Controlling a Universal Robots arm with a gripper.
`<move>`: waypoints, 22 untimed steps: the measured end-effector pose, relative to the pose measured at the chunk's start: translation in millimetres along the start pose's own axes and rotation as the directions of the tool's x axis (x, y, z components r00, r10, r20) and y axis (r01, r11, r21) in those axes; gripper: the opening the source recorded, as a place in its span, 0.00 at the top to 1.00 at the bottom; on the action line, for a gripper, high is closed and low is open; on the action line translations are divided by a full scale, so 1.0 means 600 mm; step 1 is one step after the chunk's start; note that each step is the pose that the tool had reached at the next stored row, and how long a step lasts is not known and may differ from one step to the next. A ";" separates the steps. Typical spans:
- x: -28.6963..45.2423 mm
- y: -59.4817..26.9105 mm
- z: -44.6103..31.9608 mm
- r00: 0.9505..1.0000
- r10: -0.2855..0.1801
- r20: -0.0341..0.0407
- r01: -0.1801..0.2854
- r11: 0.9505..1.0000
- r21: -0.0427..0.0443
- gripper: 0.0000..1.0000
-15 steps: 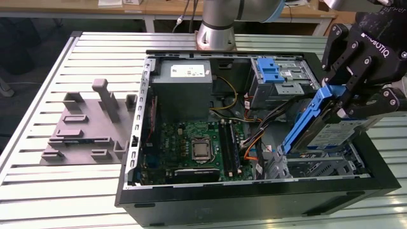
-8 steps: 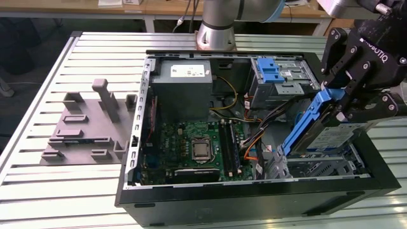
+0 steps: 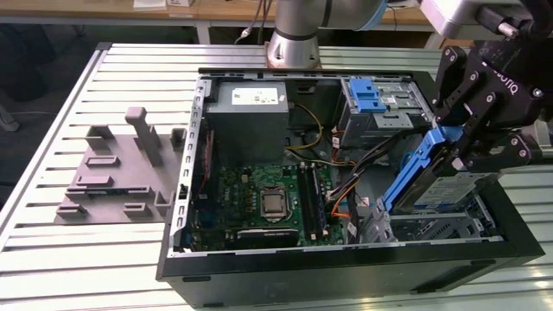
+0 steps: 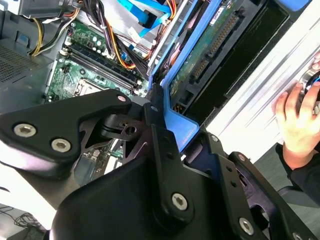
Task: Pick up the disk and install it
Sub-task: 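Insert the disk into the insertion slot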
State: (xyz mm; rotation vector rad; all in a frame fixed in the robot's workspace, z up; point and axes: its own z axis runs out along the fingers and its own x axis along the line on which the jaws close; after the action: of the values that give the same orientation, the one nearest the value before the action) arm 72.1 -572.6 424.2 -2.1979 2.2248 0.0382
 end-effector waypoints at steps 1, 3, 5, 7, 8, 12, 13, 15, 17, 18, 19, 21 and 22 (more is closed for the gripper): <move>0.000 0.000 0.003 1.000 0.000 0.000 0.000 1.000 0.000 0.64; 0.000 0.000 0.008 1.000 0.000 0.000 0.000 1.000 0.000 0.64; 0.000 0.000 0.012 1.000 0.000 0.000 0.000 1.000 0.000 0.64; 0.000 0.000 0.017 1.000 0.000 0.000 0.000 1.000 0.000 0.64; 0.001 0.000 0.019 1.000 0.000 0.000 0.000 1.000 0.000 0.64; 0.001 0.000 0.027 1.000 0.000 0.000 0.000 1.000 0.000 0.64; 0.001 0.000 0.029 1.000 0.000 0.000 0.000 1.000 0.000 0.64; 0.001 0.000 0.034 1.000 0.000 0.000 0.000 1.000 0.000 0.62; 0.001 0.000 0.039 1.000 0.000 0.000 0.000 1.000 0.000 0.56; 0.001 0.000 0.042 1.000 0.000 0.000 0.000 1.000 0.000 0.56; 0.001 0.000 0.045 1.000 0.000 0.000 0.000 1.000 0.000 0.56; 0.001 0.000 0.051 1.000 0.000 0.000 0.000 1.000 0.000 0.56; 0.001 0.000 0.054 1.000 0.000 0.000 0.000 1.000 0.000 0.58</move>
State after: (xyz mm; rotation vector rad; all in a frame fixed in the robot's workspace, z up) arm 72.1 -572.6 391.7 -2.1979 2.2247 0.0385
